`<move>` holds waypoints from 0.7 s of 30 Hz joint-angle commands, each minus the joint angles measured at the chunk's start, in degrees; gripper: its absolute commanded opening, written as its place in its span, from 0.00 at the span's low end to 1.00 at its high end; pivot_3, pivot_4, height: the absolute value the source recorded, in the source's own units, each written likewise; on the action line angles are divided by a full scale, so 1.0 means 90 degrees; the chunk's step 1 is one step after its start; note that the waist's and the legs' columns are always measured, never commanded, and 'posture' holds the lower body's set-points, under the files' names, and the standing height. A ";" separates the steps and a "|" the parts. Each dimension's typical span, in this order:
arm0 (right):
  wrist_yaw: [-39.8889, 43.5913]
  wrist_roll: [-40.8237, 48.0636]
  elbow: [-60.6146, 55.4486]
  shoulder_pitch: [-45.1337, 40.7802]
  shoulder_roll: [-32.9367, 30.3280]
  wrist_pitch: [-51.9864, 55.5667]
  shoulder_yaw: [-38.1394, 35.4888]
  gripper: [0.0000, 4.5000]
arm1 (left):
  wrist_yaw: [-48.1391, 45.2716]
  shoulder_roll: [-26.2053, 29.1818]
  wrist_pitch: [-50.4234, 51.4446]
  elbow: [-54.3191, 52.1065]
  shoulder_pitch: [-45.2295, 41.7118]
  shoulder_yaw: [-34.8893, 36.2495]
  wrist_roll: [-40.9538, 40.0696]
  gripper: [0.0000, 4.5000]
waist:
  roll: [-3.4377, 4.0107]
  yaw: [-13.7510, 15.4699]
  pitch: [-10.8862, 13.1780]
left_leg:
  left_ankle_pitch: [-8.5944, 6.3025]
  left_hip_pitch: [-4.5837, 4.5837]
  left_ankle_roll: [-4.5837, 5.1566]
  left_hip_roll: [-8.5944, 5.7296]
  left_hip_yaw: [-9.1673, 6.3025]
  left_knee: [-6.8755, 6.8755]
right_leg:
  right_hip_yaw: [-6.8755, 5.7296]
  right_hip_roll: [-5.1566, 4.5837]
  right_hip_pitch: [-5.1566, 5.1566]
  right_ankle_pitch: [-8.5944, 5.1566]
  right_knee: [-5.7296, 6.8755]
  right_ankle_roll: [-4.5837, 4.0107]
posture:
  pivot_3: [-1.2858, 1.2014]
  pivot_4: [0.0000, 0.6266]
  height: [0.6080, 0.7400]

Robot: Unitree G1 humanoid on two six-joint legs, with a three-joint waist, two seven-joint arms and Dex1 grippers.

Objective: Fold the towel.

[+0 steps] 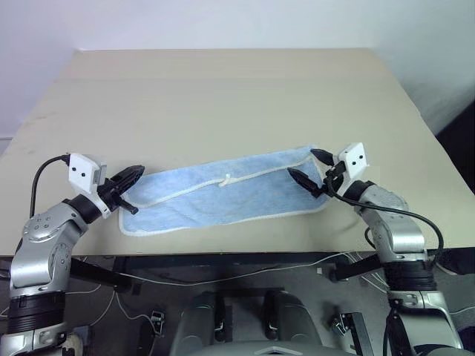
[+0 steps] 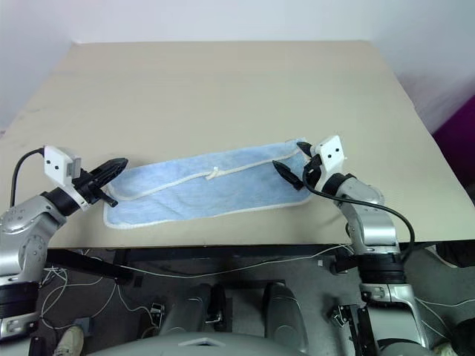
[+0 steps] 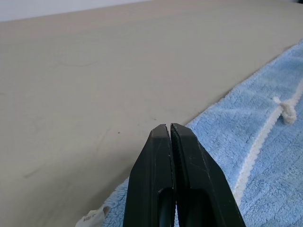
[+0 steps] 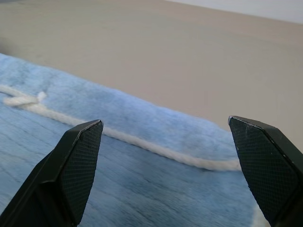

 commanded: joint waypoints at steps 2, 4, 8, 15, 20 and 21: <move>-0.0087 0.0032 -0.0018 -0.0115 0.0095 -0.0338 -0.0099 0.99 | -0.0068 0.0142 0.0004 -0.0053 -0.0356 -0.0058 0.0005 0.03 | 0.0000 0.0001 0.0000 | 0.0000 0.0000 0.0000 0.0000 0.0000 0.0000 | 0.0000 0.0000 0.0000 0.0000 0.0000 0.0000 | 0.52 0.24 1.00; -0.0129 0.0059 -0.0073 -0.0090 0.0115 -0.0372 -0.0130 0.99 | -0.0103 0.0133 0.0012 -0.0003 -0.0441 -0.0121 0.0041 0.03 | 0.0000 -0.0002 0.0000 | 0.0000 0.0000 0.0000 -0.0001 0.0000 0.0000 | 0.0000 0.0000 0.0000 0.0000 0.0000 0.0000 | 0.52 0.24 1.00; -0.0158 0.0071 -0.0100 -0.0006 0.0103 -0.0429 -0.0165 0.99 | -0.0104 0.0140 -0.0019 0.0083 -0.0542 -0.0118 0.0057 0.03 | 0.0000 -0.0018 0.0000 | 0.0000 0.0000 0.0000 0.0000 0.0002 0.0000 | 0.0000 0.0002 0.0000 0.0000 0.0000 0.0000 | 0.52 0.24 1.00; -0.0046 0.0119 -0.0142 0.0068 -0.0083 -0.0384 -0.0262 0.99 | -0.0013 0.0027 -0.0016 -0.0150 -0.0366 -0.0169 0.0050 0.03 | 0.0000 -0.0006 0.0000 | 0.0000 0.0000 0.0000 0.0001 0.0002 0.0000 | 0.0001 0.0002 0.0000 0.0000 -0.0001 0.0000 | 0.52 0.24 1.00; -0.0089 0.0061 0.0087 0.0105 -0.0140 -0.0430 -0.0297 0.99 | 0.0228 -0.0205 -0.0027 -0.0176 -0.0110 -0.0186 0.0095 0.03 | 0.0000 -0.0014 0.0000 | 0.0000 0.0002 0.0000 0.0001 0.0001 -0.0001 | 0.0001 0.0002 0.0001 0.0000 0.0000 0.0000 | 0.52 0.24 1.00; -0.0110 0.0041 0.0059 0.0106 -0.0120 -0.0398 -0.0264 0.99 | 0.0259 -0.0219 -0.0004 -0.0269 -0.0036 -0.0206 0.0105 0.03 | 0.0001 -0.0016 0.0000 | 0.0000 0.0003 0.0000 0.0001 0.0002 -0.0001 | 0.0001 0.0002 0.0001 0.0000 0.0000 0.0000 | 0.52 0.24 1.00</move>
